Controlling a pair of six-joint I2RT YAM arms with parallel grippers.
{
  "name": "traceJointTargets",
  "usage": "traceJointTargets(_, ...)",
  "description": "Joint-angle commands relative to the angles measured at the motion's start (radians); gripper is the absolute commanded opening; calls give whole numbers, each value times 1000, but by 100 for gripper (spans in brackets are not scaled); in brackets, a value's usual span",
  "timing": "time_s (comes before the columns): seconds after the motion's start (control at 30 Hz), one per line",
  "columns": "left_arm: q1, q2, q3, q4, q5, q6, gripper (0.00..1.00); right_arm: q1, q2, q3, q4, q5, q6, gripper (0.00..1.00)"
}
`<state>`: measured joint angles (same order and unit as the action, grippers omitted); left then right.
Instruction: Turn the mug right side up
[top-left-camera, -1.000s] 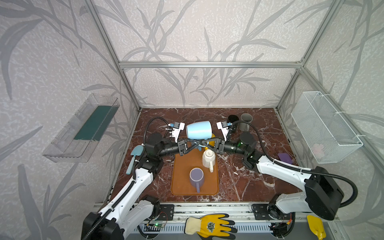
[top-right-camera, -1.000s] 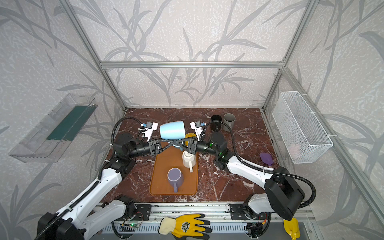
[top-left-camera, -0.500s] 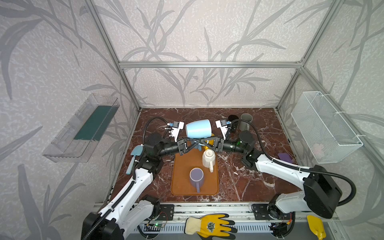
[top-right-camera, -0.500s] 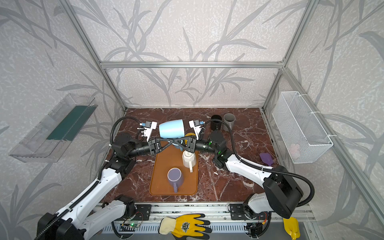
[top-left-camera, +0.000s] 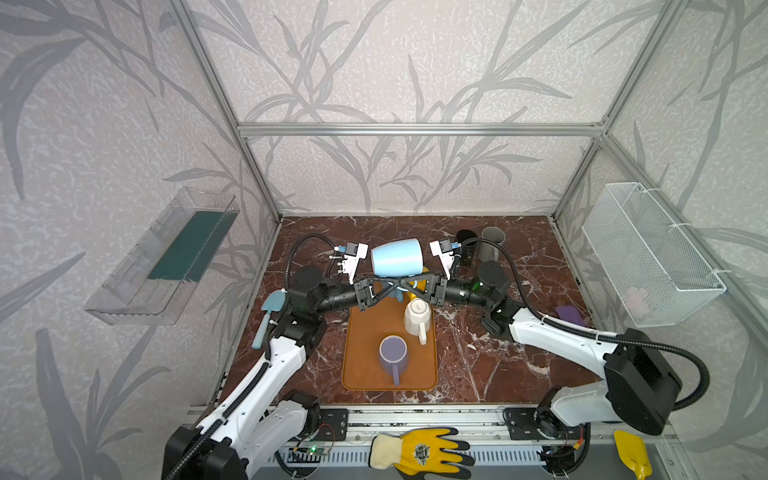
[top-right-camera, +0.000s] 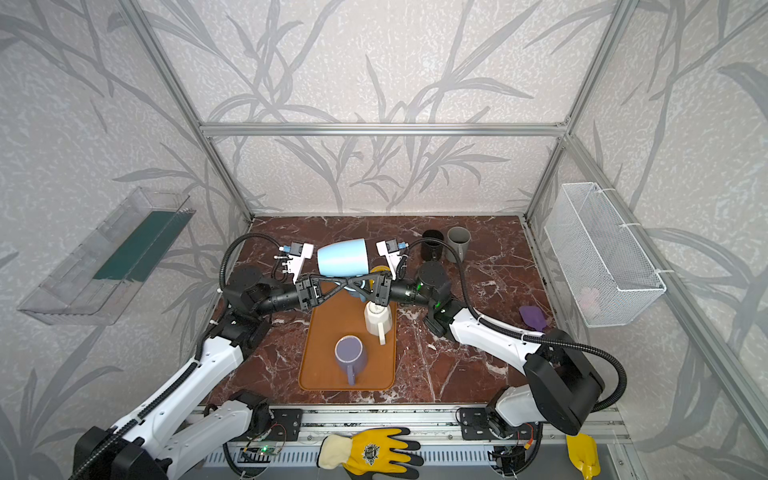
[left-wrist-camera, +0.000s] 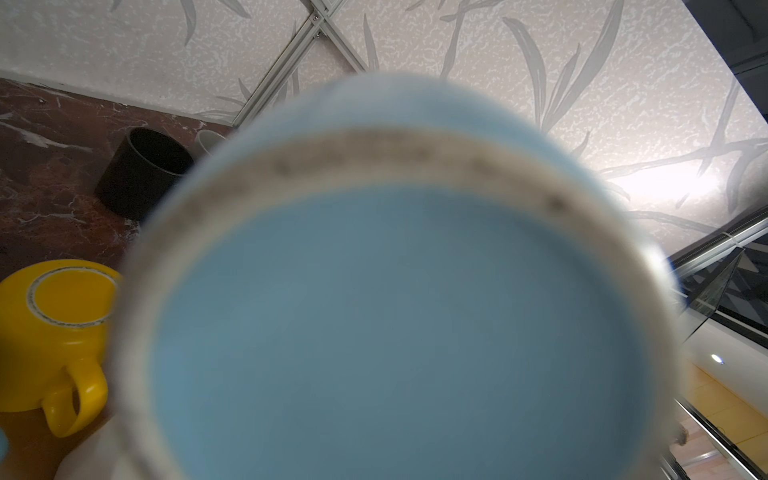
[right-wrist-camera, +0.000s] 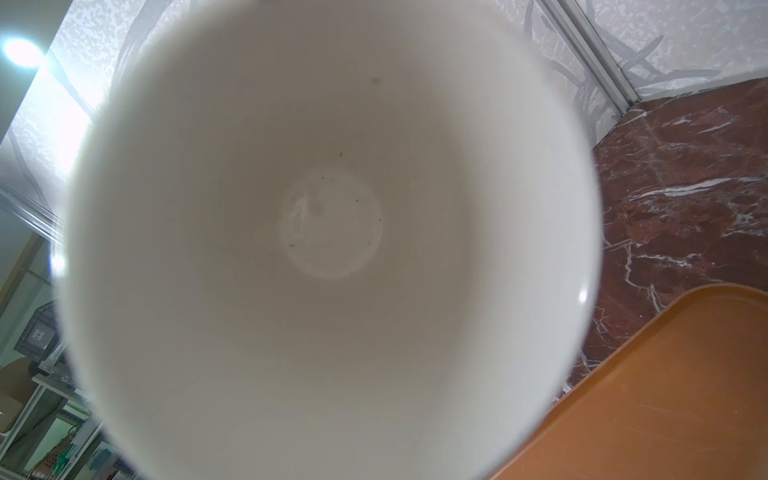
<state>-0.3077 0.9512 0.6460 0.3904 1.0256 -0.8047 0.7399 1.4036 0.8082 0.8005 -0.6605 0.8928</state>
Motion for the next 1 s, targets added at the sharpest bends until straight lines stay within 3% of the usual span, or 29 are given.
traceJointTargets(0.0, -8, -25, 6, -13, 24, 43, 26, 7, -57, 55, 4, 49, -48, 0)
traceJointTargets(0.13, -8, -33, 11, -36, 19, 59, 35, 4, -82, 63, -46, 64, -76, 0)
traceJointTargets(0.43, -9, -32, 18, -73, 10, 83, 40, -16, -103, 68, -104, 81, -88, 0)
traceJointTargets(0.97, -9, -24, 39, -138, -9, 120, 42, -99, -150, 79, -262, 96, -150, 0)
